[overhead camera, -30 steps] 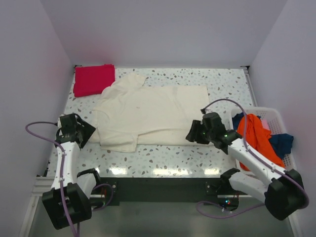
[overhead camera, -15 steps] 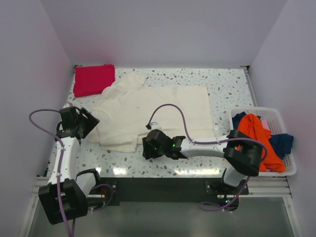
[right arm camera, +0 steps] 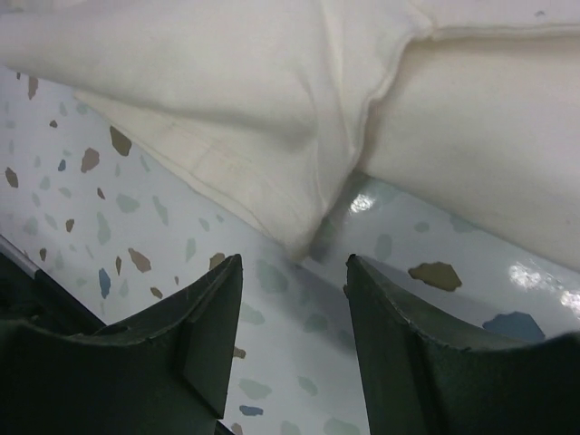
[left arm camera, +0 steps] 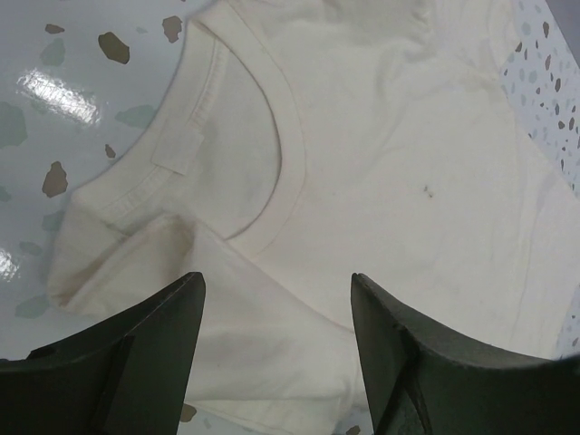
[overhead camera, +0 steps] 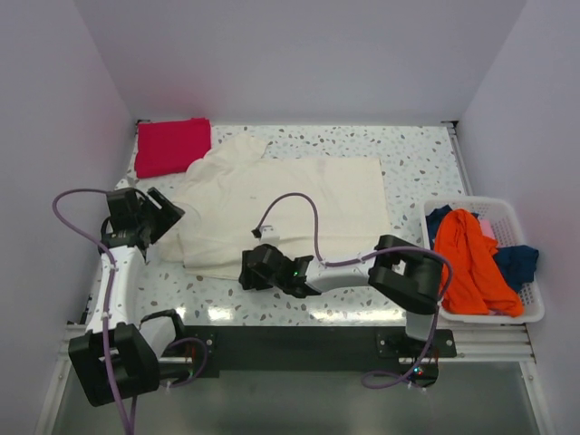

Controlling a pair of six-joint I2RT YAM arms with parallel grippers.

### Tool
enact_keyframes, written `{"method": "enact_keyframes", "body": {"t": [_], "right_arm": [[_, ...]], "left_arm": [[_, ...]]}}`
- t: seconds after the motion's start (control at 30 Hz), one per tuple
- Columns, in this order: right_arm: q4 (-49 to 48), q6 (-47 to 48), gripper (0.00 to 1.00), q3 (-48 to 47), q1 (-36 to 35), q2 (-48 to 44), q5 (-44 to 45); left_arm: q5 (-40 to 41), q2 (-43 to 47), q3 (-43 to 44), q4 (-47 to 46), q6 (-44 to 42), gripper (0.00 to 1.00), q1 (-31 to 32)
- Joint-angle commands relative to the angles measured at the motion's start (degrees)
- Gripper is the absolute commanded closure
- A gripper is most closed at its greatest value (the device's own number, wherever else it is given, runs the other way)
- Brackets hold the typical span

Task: Fold and stack the t-shirts
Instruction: Fold the tshirt

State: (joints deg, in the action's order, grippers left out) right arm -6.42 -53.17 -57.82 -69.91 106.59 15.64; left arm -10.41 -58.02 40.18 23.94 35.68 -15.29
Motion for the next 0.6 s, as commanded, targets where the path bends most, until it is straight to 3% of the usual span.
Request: {"method": "enact_keyframes", "body": {"t": [0.0, 0.1, 0.17, 0.2, 0.37, 0.57], "right_arm": [[-5.1, -1.59, 0.47, -2.55, -0.05, 2.3, 3.08], [-3.7, -2.2, 0.5, -4.75, -0.14, 3.98, 3.08], [-3.17, -2.55, 0.6, -5.54, -0.05, 4.77, 2.99], [-2.56, -2.64, 0.7, -5.89, -0.14, 4.77, 3.34], [3.67, -2.64, 0.92, -9.58, 0.82, 2.93, 3.53], [6.24, -2.03, 1.0, -14.77, 6.35, 3.36, -4.2]], "left_arm": [[-2.24, -0.69, 1.83, -3.64, -2.28, 0.3, 0.17], [-2.85, -1.48, 1.57, -4.43, -2.46, 0.3, 0.17], [-3.29, -2.1, 1.56, -4.87, -2.63, 0.3, 0.17], [-3.47, -2.27, 1.48, -5.05, -2.72, 0.3, 0.17], [-3.82, -3.06, 1.3, -5.57, -3.07, 0.3, 0.17], [-4.44, -4.56, 0.86, -6.45, -3.07, 0.31, 0.17]]}}
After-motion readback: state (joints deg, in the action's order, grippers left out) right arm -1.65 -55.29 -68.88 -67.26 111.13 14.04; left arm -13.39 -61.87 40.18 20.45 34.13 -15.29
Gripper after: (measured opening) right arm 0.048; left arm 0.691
